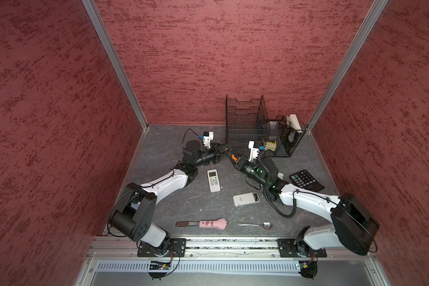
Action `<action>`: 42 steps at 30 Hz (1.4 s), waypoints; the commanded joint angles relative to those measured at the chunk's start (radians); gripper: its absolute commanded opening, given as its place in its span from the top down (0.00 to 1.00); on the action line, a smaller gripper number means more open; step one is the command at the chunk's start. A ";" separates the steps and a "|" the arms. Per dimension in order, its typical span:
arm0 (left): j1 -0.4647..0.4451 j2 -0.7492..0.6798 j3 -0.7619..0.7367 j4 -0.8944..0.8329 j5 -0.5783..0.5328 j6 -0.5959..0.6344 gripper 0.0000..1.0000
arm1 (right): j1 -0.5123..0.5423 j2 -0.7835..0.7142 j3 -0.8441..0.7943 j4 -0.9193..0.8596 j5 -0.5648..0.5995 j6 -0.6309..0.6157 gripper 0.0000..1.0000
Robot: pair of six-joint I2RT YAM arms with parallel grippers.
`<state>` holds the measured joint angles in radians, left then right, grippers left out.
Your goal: Unload the batteries from the remote control
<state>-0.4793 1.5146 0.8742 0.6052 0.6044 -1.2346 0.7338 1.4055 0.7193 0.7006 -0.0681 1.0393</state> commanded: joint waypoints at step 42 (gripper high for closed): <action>0.139 -0.049 0.083 -0.816 0.147 0.447 0.43 | 0.000 -0.402 0.207 -1.308 0.064 -0.542 1.00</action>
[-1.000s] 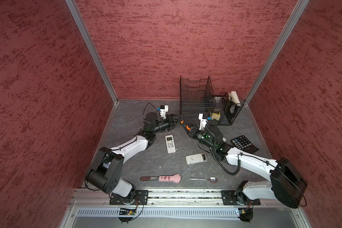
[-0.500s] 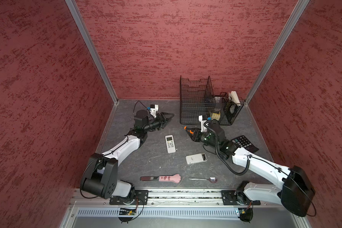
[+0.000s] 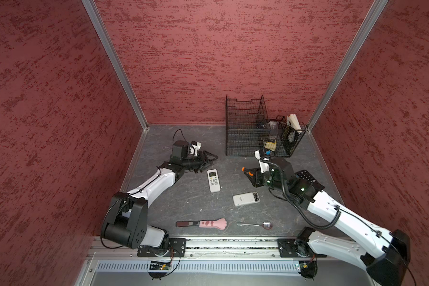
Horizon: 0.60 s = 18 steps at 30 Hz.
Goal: Unload the batteries from the remote control
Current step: 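Lower the screwdriver toward the remote's battery end while the left gripper descends to the remote, then lower the screwdriver toward the battery end while the left gripper descends to the remote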
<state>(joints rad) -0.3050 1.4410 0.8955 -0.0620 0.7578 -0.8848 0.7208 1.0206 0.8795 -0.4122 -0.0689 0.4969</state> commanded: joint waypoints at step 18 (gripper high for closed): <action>-0.339 0.318 0.420 -0.534 -0.165 0.349 0.43 | 0.187 -0.037 0.070 -0.718 0.115 0.365 1.00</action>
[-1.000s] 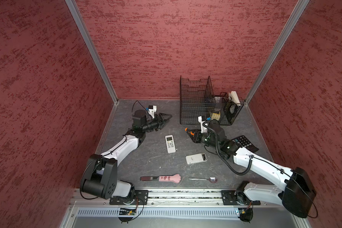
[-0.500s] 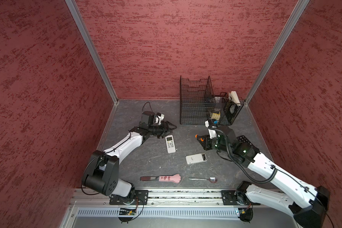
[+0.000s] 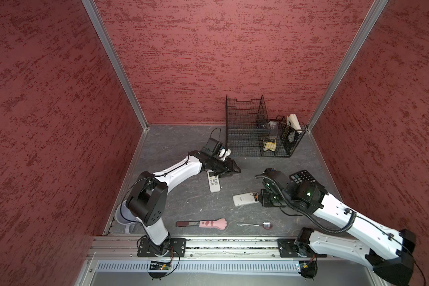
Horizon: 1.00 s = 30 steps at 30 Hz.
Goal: Unload the batteries from the remote control
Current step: 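Lower the screwdriver toward the battery end while the left gripper descends to the remote, then grip the white remote with the left gripper while the right gripper aims the screwdriver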
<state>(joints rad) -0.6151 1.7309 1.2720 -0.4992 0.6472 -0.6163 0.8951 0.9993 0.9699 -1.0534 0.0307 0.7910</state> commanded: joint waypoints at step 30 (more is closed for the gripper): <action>-0.223 0.123 0.120 -0.306 -0.320 0.446 0.29 | 0.016 -0.014 -0.209 0.054 0.093 0.188 1.00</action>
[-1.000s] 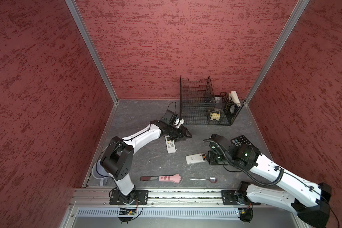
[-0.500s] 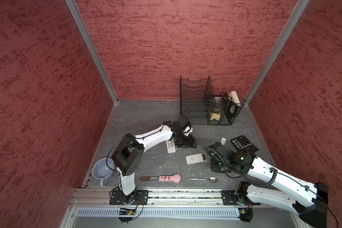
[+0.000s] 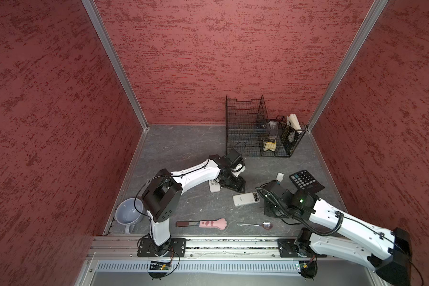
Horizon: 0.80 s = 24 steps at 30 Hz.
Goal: Unload the batteries from the remote control
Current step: 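Grip the white remote with the left gripper while the right gripper aims the screwdriver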
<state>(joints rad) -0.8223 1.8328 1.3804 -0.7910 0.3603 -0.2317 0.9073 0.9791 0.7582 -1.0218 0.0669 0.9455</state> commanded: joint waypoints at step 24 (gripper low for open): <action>-0.073 0.077 -0.001 -0.011 -0.079 0.170 0.25 | -0.067 0.091 -0.001 0.132 0.063 -0.042 1.00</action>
<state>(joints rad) -0.8852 1.8996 1.3800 -0.7944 0.2939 -0.0948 0.8543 1.0660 0.7525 -0.9169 0.0986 0.9134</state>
